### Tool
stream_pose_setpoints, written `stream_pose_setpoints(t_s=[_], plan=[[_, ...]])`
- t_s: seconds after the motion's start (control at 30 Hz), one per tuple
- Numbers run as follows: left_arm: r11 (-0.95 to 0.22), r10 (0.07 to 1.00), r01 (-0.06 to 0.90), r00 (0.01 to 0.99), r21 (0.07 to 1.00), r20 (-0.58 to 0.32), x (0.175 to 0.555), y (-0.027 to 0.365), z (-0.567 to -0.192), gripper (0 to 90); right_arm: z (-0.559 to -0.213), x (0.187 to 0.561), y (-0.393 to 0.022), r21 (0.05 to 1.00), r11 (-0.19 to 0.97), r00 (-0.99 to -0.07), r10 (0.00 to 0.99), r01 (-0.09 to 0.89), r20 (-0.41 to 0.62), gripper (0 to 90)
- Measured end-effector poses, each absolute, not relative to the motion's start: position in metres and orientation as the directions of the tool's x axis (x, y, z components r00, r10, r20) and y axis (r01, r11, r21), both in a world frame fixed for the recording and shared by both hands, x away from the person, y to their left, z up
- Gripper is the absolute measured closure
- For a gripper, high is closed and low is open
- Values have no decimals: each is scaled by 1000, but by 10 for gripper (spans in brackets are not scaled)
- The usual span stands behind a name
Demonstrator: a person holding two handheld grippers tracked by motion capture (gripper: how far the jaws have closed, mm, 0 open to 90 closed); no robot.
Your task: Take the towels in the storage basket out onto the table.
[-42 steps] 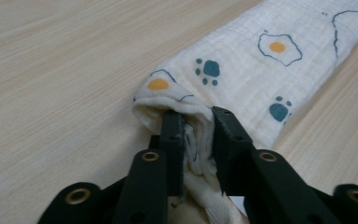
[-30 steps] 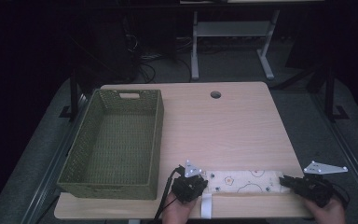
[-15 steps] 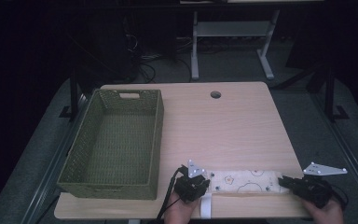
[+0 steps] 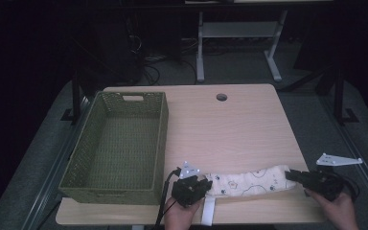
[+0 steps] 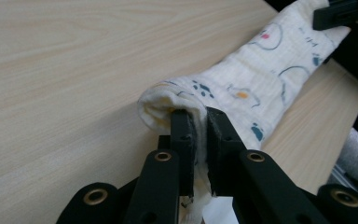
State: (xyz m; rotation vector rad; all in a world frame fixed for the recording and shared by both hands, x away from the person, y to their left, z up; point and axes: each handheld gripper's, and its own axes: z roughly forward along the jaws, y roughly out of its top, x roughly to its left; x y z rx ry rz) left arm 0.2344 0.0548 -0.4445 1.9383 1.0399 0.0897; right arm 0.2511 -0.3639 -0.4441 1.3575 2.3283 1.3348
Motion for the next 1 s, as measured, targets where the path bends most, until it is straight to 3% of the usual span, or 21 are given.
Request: stream_pose_setpoints(t_s=[0.47, 1.0], plan=[[-173, 683, 578, 654, 798, -326, 221, 77, -410, 823, -408, 288, -342, 762, 262, -652, 712, 592, 261, 819], [-119, 675, 545, 658, 830, -336, 221, 97, -382, 823, -366, 334, -323, 787, 255, -706, 643, 561, 295, 819]])
